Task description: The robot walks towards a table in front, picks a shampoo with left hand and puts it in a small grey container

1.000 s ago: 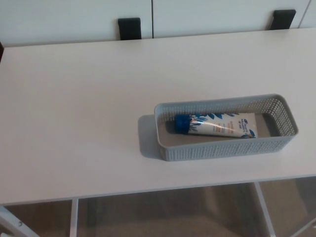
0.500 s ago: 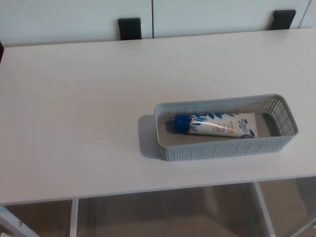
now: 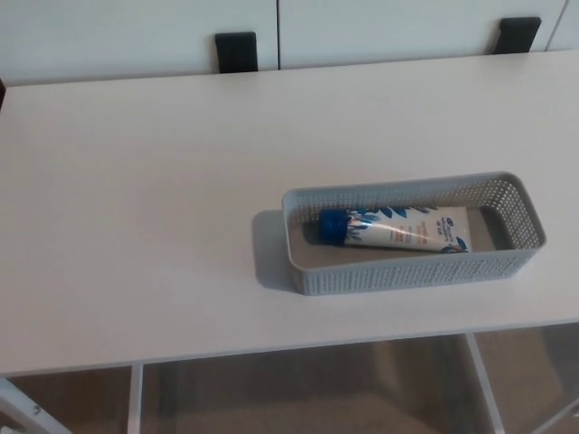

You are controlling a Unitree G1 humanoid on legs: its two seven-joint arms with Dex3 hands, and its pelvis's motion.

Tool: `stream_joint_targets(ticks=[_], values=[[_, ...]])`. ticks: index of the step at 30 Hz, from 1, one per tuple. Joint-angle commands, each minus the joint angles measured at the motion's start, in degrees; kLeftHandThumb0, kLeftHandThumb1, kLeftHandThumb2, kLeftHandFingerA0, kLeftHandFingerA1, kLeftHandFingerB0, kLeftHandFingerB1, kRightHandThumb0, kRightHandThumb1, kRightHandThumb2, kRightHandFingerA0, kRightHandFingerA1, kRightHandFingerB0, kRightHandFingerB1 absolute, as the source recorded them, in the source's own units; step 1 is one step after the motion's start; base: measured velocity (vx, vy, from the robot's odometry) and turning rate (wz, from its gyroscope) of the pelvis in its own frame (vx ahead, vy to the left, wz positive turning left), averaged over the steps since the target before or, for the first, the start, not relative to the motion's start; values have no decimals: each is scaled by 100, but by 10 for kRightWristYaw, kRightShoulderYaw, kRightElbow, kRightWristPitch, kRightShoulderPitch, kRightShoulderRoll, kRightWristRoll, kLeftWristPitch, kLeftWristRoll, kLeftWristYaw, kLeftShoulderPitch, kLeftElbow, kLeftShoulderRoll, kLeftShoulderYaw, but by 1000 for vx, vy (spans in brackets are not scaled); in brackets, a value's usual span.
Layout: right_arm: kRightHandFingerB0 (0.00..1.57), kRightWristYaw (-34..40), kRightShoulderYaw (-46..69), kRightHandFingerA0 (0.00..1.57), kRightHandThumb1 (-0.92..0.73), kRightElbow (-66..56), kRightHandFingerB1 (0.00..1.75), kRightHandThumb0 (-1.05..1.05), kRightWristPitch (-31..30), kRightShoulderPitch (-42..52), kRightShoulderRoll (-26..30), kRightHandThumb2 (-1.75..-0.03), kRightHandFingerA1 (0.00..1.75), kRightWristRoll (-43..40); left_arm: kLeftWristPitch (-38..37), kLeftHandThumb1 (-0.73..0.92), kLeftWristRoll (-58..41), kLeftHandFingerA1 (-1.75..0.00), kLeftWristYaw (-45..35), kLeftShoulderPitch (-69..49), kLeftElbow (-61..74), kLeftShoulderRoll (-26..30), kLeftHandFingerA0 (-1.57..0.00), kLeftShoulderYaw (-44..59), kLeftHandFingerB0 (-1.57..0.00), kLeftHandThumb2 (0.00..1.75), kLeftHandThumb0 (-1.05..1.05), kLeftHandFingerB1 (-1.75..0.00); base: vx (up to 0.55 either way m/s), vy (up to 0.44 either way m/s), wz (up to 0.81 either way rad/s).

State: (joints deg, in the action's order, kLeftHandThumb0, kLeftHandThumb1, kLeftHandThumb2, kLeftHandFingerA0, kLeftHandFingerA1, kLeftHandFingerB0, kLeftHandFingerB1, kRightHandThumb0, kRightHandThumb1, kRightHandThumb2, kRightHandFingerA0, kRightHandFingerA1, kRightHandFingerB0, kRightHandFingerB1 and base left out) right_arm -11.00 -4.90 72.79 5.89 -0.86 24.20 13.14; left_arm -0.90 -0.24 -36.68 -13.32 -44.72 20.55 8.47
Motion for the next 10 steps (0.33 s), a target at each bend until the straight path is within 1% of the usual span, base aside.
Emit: stream_joint_targets(ticks=[1, 2, 3, 4, 5, 7, 10], values=[[47, 4, 5, 60, -71, 15, 40, -24, 32, 83, 4, -61, 47, -5, -45, 64, 144, -69, 250, 40, -210, 17, -70, -99, -48, 58, -42, -42, 0, 0, 0], [47, 4, 7, 59, -72, 16, 40, -25, 34, 95, 8, -61, 47, -6, -45, 64, 147, -53, 250, 38, -218, 14, -65, -110, -52, 59, -41, -43, 0, 0, 0], [47, 4, 7, 59, -72, 16, 40, -25, 35, 101, 10, -61, 47, -7, -47, 64, 148, -53, 251, 38, -223, 13, -65, -116, -52, 59, -41, -43, 0, 0, 0], [48, 4, 8, 61, -71, 17, 40, -25, 34, 102, 11, -60, 47, -7, -46, 63, 148, -59, 253, 42, -228, 11, -69, -122, -51, 59, -40, -44, 0, 0, 0], [48, 5, 9, 61, -71, 18, 40, -25, 33, 104, 13, -60, 47, -7, -44, 63, 148, -59, 256, 47, -235, 8, -69, -130, -51, 59, -40, -44, 0, 0, 0], [49, 8, 11, 66, -69, 19, 40, -25, 27, 97, 13, -60, 47, -7, -53, 62, 139, -54, 248, 54, -241, 10, -66, -133, -58, 58, -42, -46, 0, 0, 0], [49, 8, 11, 65, -70, 19, 40, -24, 26, 89, 12, -60, 48, -6, -59, 62, 134, -52, 252, 67, -253, 13, -64, -145, -55, 58, -42, -45, 0, 0, 0]])
